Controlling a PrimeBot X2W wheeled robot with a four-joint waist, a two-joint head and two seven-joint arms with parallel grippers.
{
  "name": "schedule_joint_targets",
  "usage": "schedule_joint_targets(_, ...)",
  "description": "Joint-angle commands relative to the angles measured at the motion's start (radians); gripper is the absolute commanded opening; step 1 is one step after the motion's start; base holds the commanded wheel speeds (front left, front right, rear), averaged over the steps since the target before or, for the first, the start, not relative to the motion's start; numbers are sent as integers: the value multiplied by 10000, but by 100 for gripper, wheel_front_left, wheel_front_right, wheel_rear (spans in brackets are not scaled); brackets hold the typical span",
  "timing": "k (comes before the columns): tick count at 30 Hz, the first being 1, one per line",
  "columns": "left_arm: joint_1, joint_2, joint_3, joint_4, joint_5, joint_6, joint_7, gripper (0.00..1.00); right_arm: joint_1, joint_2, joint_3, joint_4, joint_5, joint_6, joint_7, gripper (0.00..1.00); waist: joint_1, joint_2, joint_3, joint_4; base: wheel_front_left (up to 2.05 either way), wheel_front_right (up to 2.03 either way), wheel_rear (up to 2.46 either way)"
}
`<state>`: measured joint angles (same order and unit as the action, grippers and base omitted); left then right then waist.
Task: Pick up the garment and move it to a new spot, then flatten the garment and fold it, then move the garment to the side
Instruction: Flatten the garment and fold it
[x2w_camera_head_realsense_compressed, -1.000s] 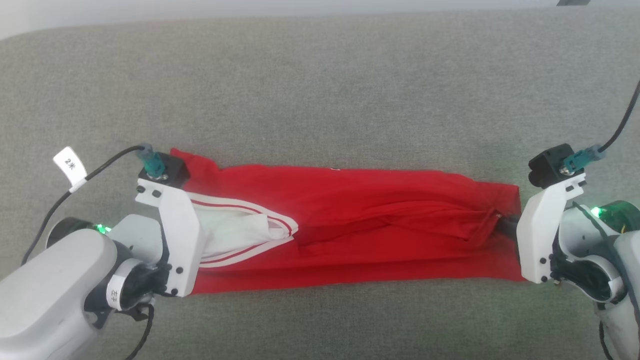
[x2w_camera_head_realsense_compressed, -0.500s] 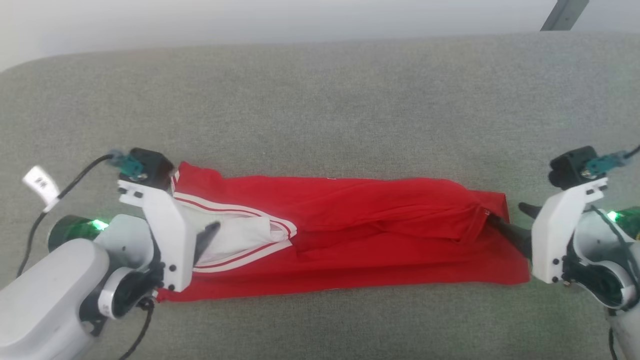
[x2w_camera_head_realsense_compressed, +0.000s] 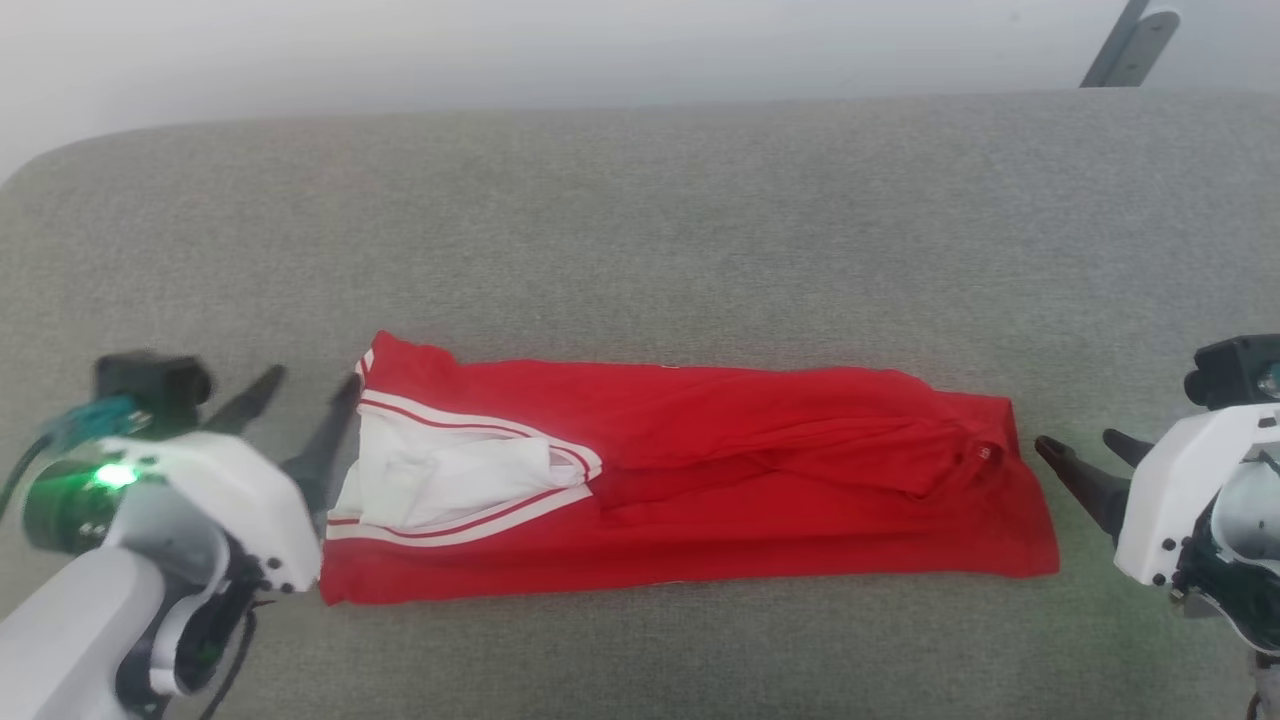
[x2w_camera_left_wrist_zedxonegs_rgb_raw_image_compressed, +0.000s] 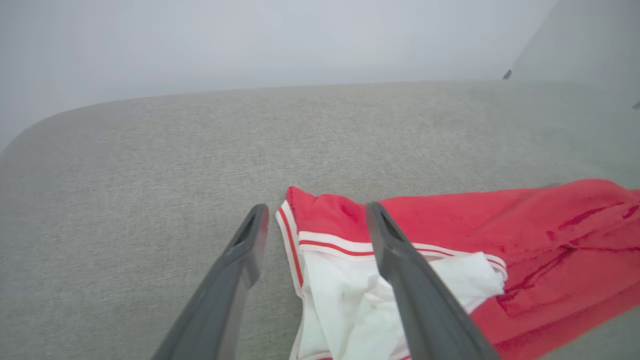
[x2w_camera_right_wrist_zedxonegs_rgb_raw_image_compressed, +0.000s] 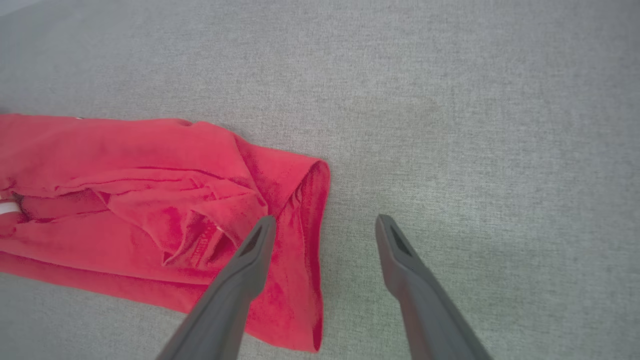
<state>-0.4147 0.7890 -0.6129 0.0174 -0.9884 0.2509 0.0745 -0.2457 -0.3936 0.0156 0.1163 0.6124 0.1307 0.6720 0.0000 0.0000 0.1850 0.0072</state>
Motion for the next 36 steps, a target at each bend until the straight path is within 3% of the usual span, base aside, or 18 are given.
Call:
schedule_joint_targets(1, 267, -4, 179, 140, 63, -63, -490, 100, 80, 48, -98, 89, -49, 0, -43, 100, 0, 0, 23, 74, 0, 0, 0)
schedule_joint_targets(9, 1277, -274, 910, 788, 44, -119, -2737, 100, -226, 302, -4, 889, 307, 0, 135, 100, 0, 0, 109, 443, 0, 0, 0)
schedule_joint_targets(22, 2131, -1358, 2087, 1544, 309, -708, -3410, 100, -1386, 574, 1260, 3332, 603, 1, 816, 100, 0, 0, 361, 1011, 0, 0, 0)
schedule_joint_targets(23, 2136, -1441, 2184, 1575, 436, -778, -3414, 100, -1438, 603, 1454, 3556, 684, 3, 1006, 93, 0, 0, 377, 1045, 0, 0, 0)
schedule_joint_targets(24, 2153, -1590, 2352, 1592, 449, -842, -3414, 100, -1472, 643, 1701, 3638, 822, 6, 1135, 13, 0, 0, 392, 1081, 0, 0, 0)
schedule_joint_targets(25, 2218, -1690, 2457, 1623, 541, -915, -3416, 100, -1501, 648, 1891, 3734, 971, 23, 1285, 0, 0, 0, 408, 1115, 0, 0, 0)
schedule_joint_targets(36, 2588, -2536, 3551, 1848, 1229, -1561, -3401, 100, -2042, -164, 2034, 3741, 1793, -10, 943, 0, 0, 0, 486, 1164, 0, 0, 0)
